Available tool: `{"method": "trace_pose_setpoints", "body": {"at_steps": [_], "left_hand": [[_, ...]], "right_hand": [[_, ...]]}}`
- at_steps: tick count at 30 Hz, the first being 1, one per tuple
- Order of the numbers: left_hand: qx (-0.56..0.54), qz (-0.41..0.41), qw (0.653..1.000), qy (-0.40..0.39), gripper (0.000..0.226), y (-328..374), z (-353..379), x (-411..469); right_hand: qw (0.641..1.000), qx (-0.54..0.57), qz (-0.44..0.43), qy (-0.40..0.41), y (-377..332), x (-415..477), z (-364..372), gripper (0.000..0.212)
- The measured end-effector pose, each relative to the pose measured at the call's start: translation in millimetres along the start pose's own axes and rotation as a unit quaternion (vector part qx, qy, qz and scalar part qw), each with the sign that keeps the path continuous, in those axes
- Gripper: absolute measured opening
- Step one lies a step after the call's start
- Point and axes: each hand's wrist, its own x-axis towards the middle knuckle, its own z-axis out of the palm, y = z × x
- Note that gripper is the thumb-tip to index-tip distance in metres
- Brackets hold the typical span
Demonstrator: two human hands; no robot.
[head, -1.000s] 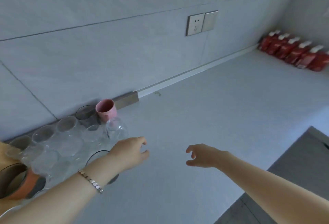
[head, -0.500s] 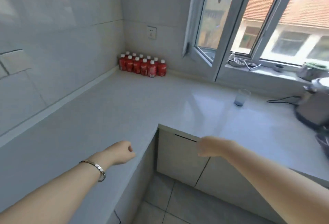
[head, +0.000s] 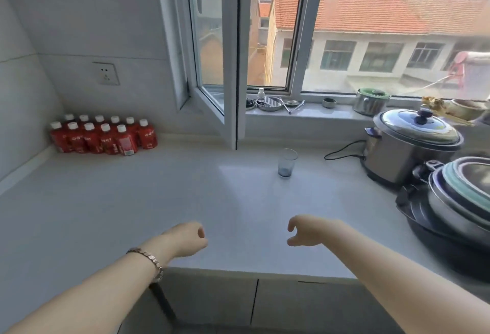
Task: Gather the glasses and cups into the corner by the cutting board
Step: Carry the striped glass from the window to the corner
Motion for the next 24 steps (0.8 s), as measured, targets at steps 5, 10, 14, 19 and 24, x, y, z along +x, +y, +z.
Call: {"method": "trace_pose_setpoints", "body": {"at_steps": [5,10,14,19,24], "left_hand": [[0.010,0.028,0.999,-0.015,0.033,39.0,-31.7,79.2],[0.015,0.027,0.999,-0.034,0.032,70.9,-44.5,147.2],[0.016,0.003,0.999,-0.044,0.022,86.8,-44.7,188.5],[-0.007,-0.057,0.998,-0.026,0.006,102.3,-35.3,222.4],[-0.038,-0.130,0.991,-0.008,0.012,117.2,-18.9,235.6]], "right_hand": [[0.998,0.050,0.033,0.025,33.4,63.3,-42.9,0.047],[0.994,0.079,0.034,0.067,66.5,135.6,-78.0,0.044],[0.991,0.066,0.011,0.112,89.0,191.9,-103.4,0.044],[0.991,0.034,-0.022,0.130,117.0,266.3,-134.5,0.075],[0.990,0.056,-0.082,0.098,133.2,322.3,-149.7,0.099]]}}
